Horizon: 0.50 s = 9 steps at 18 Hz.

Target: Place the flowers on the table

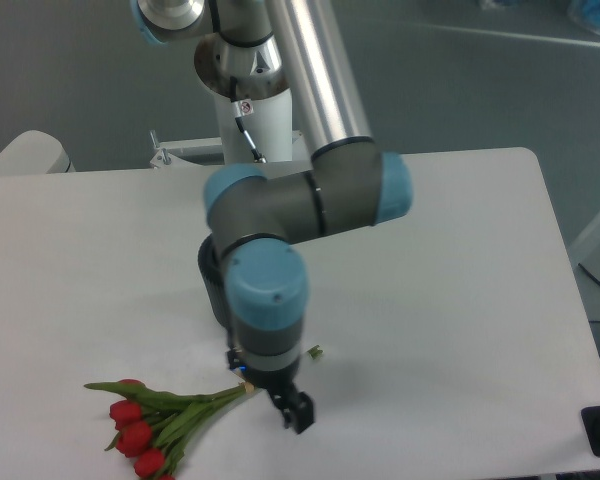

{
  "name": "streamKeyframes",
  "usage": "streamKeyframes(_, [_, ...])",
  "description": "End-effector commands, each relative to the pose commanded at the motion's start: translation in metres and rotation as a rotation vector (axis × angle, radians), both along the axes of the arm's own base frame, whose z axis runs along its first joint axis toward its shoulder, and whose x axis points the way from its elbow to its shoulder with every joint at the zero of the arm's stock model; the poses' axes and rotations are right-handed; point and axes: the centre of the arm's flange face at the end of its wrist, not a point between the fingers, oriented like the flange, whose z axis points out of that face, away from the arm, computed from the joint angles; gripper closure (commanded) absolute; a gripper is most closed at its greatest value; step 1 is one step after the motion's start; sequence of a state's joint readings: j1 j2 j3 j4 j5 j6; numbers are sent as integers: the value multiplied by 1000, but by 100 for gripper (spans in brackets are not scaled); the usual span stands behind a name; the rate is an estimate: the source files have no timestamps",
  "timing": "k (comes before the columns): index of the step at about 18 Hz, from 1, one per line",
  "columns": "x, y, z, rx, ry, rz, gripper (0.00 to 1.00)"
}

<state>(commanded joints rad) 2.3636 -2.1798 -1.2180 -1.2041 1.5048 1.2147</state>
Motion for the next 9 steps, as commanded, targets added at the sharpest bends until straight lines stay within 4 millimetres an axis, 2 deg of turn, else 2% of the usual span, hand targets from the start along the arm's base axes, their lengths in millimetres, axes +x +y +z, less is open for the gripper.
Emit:
streamKeyframes(6, [-46, -45, 0, -29, -4, -60, 0])
streamKeyframes(9, [-65, -67, -3, -42, 4, -172, 0])
